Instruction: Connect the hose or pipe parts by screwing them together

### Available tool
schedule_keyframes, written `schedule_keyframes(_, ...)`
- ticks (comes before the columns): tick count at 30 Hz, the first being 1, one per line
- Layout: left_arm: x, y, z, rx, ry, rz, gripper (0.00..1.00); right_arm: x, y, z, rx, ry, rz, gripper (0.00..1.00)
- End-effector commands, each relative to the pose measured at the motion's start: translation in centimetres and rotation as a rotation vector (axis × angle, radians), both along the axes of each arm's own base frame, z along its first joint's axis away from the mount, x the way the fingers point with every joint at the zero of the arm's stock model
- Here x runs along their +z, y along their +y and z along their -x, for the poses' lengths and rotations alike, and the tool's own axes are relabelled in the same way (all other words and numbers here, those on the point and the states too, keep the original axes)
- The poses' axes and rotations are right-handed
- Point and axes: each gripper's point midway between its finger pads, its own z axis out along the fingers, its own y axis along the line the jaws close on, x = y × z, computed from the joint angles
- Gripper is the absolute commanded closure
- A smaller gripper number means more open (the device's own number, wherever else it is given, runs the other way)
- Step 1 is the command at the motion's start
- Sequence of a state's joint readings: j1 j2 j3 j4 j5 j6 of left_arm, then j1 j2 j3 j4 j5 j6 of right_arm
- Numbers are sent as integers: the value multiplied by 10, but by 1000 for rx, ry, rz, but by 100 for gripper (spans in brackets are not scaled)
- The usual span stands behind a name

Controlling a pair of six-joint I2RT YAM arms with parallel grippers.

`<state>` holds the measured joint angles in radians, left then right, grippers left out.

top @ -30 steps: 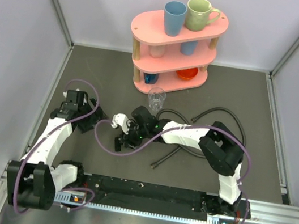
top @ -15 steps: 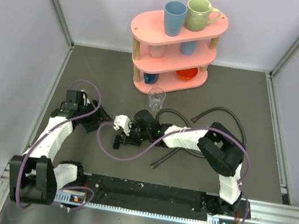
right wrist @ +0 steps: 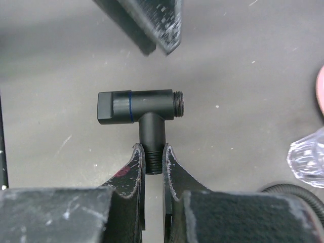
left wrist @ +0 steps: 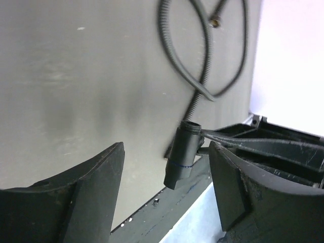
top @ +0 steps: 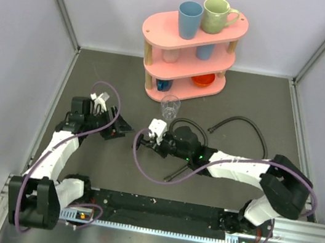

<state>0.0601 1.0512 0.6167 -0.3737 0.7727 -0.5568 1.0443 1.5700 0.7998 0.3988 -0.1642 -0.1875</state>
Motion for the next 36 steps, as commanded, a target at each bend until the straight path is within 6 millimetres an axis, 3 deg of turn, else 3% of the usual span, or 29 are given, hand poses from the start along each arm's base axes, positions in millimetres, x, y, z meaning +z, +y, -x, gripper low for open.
schedule_keyframes(1, 46, -28, 14, -181, -223, 99, 27, 71, -3, -3, -46, -69, -201, 100)
schedule_keyframes(3, 54, -33, 19, -209, -260, 114, 27, 83, -9, 3, -41, -74, -238, 100)
schedule_keyframes(4, 61, -39, 26, -247, -286, 131, 26, 99, -13, 6, -34, -90, -276, 100)
schedule_keyframes(8, 77, -59, 45, -361, -340, 212, 26, 118, -19, 17, 23, -104, -290, 100)
schedule_keyframes(17, 95, -84, 71, -490, -357, 272, 37, 122, -27, 43, 136, -78, -254, 100)
schedule_keyframes(18, 96, -85, 72, -495, -350, 278, 44, 122, -27, 43, 139, -77, -255, 100)
schedule_keyframes(23, 94, -88, 80, -527, -318, 302, 60, 124, -32, 47, 142, -81, -267, 100)
schedule_keyframes(29, 90, -90, 87, -547, -277, 325, 51, 127, -35, 47, 136, -98, -276, 100)
schedule_keyframes(36, 86, -94, 87, -553, -251, 323, 51, 121, -34, 43, 124, -103, -254, 100)
